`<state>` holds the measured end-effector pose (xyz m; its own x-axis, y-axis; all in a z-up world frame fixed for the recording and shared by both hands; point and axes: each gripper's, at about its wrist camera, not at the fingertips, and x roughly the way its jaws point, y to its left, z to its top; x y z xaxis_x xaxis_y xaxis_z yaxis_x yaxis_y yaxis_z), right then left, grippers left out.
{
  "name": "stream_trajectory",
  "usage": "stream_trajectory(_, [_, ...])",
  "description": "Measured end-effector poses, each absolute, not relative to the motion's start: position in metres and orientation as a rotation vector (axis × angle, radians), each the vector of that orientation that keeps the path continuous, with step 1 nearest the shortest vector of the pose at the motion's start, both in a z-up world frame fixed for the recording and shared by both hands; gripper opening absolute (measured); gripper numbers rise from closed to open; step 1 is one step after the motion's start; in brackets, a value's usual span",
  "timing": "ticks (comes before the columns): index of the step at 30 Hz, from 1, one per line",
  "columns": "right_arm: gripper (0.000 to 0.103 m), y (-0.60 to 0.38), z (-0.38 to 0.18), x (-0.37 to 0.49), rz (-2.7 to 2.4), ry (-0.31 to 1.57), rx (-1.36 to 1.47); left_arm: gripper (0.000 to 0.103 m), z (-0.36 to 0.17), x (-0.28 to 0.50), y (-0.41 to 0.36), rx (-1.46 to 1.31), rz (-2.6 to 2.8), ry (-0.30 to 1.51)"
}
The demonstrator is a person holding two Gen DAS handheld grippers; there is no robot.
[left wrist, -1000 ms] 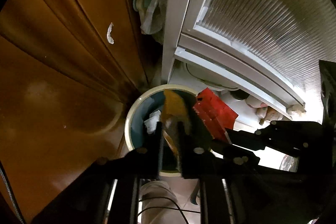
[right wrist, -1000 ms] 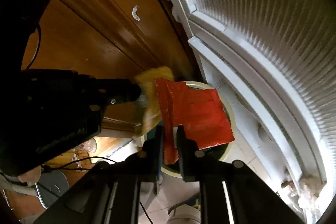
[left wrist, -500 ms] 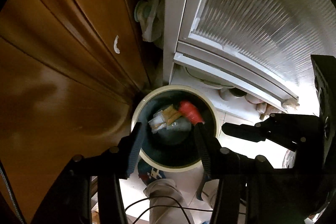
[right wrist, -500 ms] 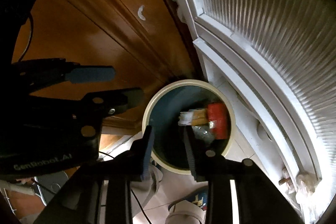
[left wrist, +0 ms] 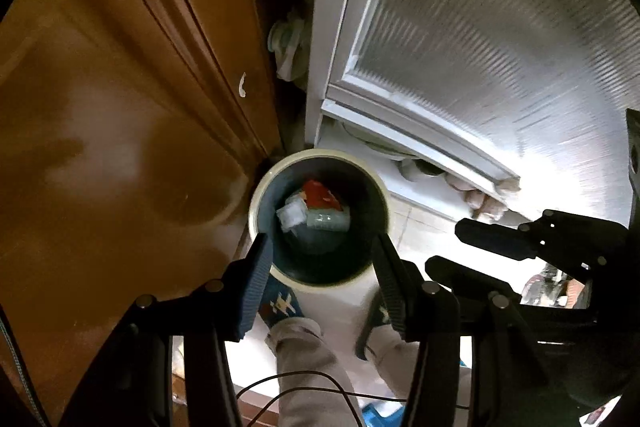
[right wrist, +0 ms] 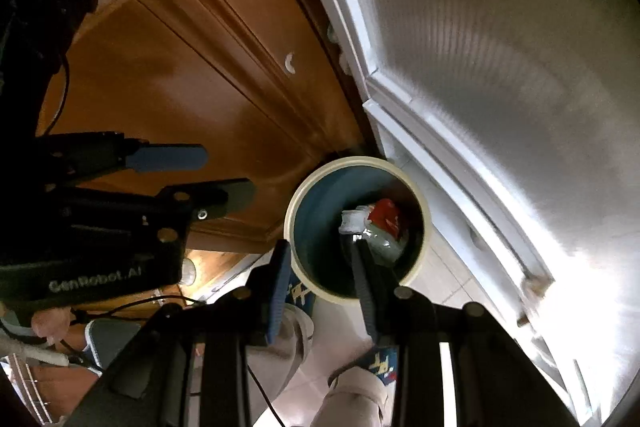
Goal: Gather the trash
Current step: 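Raise both tools toward the remaining trash on the counter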
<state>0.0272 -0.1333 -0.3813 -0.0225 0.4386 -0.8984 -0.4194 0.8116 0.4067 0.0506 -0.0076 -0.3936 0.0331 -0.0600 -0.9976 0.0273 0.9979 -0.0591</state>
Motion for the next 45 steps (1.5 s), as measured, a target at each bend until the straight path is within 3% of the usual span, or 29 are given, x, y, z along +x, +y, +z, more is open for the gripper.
stream_trajectory(7, [0.032,-0.151,-0.303,0.024,0.657,1.38,-0.024,0.05,-0.319,0.043,-0.019,-0.07,-0.076,1.506])
stream_trajectory(25, [0.032,-0.162,-0.106,0.03,0.73,0.986,-0.24,0.054,-0.094,0.039,-0.029,0.003,-0.034,1.187])
stream_trajectory(34, [0.032,-0.167,-0.055,0.057,0.743,0.873,-0.187,0.055,-0.02,0.046,-0.031,0.09,0.06,1.038])
stream_trajectory(38, [0.033,-0.158,-0.035,0.07,0.768,0.855,-0.175,0.064,0.009,0.051,-0.021,0.109,0.103,1.012])
stream_trajectory(45, [0.04,-0.132,-0.003,0.116,0.773,0.873,-0.107,0.07,0.05,0.087,0.03,0.116,0.172,0.95])
